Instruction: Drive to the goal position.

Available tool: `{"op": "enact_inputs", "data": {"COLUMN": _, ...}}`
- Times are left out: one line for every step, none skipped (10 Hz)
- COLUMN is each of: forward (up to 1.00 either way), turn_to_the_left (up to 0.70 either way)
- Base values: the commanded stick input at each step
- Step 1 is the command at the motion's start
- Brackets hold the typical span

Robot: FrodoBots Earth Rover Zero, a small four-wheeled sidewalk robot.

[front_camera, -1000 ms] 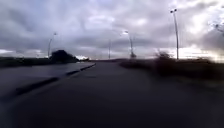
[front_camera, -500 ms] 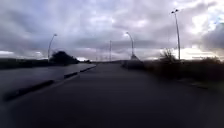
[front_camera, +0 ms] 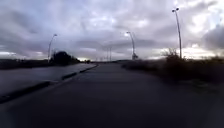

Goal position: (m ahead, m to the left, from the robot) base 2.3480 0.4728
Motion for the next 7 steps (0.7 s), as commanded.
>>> {"op": "enact_inputs", "data": {"forward": 0.70, "turn_to_the_left": 0.00}}
{"op": "enact_inputs", "data": {"forward": 0.70, "turn_to_the_left": 0.00}}
{"op": "enact_inputs", "data": {"forward": 0.70, "turn_to_the_left": 0.00}}
{"op": "enact_inputs", "data": {"forward": 0.70, "turn_to_the_left": 0.00}}
{"op": "enact_inputs", "data": {"forward": 0.70, "turn_to_the_left": 0.00}}
{"op": "enact_inputs", "data": {"forward": 0.70, "turn_to_the_left": 0.00}}
{"op": "enact_inputs", "data": {"forward": 0.70, "turn_to_the_left": 0.00}}
